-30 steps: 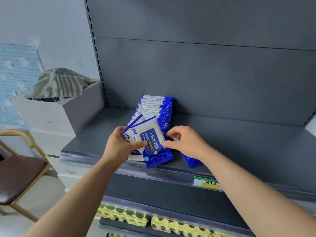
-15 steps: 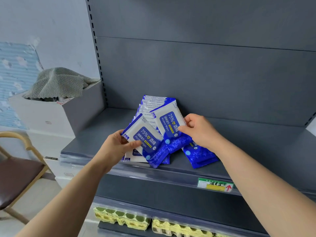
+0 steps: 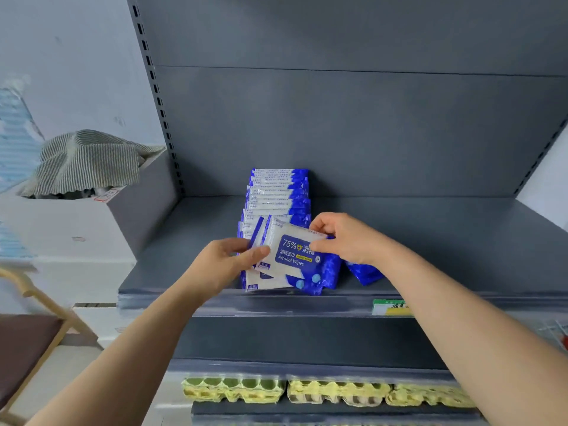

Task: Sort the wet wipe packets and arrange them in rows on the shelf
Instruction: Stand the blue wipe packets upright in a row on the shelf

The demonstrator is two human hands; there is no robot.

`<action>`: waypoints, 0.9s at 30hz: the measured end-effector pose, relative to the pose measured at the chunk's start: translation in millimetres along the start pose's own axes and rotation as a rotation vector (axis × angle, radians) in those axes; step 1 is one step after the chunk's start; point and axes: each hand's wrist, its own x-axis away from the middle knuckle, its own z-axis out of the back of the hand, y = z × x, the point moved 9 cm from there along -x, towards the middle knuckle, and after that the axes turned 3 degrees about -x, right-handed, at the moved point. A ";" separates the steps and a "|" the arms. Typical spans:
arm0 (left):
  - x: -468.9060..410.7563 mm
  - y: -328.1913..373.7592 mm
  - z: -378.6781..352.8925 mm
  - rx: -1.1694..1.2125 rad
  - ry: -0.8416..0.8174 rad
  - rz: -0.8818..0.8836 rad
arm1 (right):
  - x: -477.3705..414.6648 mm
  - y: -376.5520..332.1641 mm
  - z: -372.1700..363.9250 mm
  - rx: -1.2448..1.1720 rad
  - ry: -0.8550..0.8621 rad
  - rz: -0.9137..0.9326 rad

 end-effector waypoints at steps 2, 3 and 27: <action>3.3 0.9 6.4 -0.248 0.088 -0.030 | 1.3 -4.5 -4.1 0.116 0.011 0.015; 4.4 -2.7 6.4 -0.317 0.100 -0.028 | 2.0 -7.8 -7.3 0.166 0.036 0.028; -27.2 -4.0 3.6 -0.398 0.158 -0.302 | 19.1 32.9 47.9 0.449 0.457 -0.134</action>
